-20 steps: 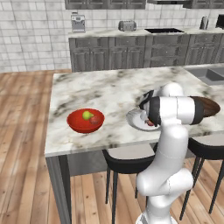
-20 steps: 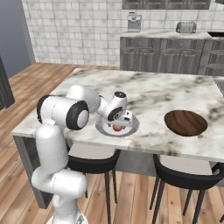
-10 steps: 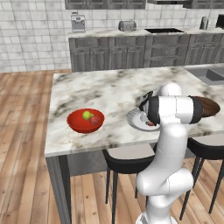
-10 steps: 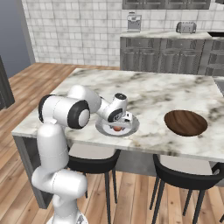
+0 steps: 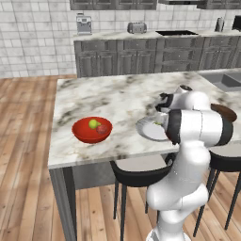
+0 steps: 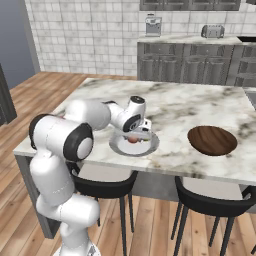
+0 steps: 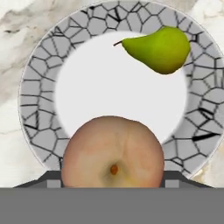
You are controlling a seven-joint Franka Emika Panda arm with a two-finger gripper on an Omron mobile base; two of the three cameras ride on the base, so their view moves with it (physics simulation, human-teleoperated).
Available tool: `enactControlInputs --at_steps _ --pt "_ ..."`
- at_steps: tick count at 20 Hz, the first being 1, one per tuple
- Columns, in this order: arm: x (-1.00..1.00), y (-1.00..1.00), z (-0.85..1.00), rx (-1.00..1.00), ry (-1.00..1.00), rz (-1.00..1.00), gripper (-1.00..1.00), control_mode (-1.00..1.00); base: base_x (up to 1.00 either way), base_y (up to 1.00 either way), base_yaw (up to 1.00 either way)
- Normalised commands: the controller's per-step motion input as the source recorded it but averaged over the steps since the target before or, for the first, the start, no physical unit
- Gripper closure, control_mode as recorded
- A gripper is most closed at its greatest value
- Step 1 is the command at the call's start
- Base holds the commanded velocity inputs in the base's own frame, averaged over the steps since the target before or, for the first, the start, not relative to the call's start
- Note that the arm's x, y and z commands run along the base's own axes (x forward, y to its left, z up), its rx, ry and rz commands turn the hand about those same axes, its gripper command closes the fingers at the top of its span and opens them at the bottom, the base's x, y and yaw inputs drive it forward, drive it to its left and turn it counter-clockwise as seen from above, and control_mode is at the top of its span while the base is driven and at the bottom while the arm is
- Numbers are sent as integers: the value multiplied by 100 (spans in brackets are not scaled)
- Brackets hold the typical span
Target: Take the fruits from the plate on the dining counter and place two fruits in each bowl.
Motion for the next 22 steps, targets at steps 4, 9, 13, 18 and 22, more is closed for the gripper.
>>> enactControlInputs --at_steps 4,9,13,18,22 --pt "-37 39 91 0 0 2 100 -100 0 0 0" --pt "-19 84 75 -1 0 1 100 -100 0 0 0" --pt "-15 86 62 -1 2 0 100 -100 0 0 0" --pt "-30 30 31 0 1 -1 100 -100 0 0 0" --pt "-41 0 3 0 0 -9 100 -100 0 0 0"
